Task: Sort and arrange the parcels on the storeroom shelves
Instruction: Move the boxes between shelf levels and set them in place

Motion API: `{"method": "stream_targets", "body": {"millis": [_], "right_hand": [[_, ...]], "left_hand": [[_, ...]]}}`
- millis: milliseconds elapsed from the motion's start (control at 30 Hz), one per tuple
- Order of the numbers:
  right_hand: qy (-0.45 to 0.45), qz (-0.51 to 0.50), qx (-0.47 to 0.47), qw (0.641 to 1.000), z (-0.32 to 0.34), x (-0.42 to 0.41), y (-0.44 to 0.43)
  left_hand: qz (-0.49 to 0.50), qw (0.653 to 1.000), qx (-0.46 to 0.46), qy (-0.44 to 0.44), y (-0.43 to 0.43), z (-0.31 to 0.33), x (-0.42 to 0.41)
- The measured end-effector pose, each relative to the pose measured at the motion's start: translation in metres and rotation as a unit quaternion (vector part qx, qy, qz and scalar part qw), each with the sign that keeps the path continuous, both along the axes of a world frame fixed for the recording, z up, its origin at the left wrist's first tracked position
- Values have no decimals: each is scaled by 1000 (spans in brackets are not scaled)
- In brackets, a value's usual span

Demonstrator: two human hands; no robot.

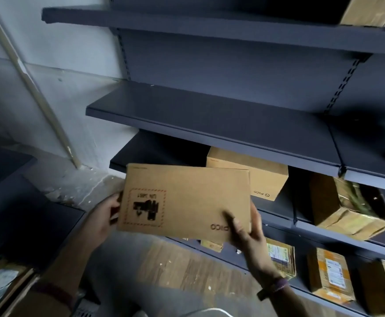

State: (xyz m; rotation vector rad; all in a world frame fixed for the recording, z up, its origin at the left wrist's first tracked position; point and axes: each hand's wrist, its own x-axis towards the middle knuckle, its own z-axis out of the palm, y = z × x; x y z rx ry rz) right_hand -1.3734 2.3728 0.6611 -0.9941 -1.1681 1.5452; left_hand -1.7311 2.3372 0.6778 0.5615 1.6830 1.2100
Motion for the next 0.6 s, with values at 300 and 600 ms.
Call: {"method": "stream_targets", "body": {"millis": [300, 600], "right_hand": [[185, 1, -162, 969, -32, 42, 39], [195, -14, -220, 956, -49, 42, 36]], "left_hand": [[-25, 972, 232, -30, -5, 20, 24], [-79, 996, 45, 2, -4, 6, 5]]}}
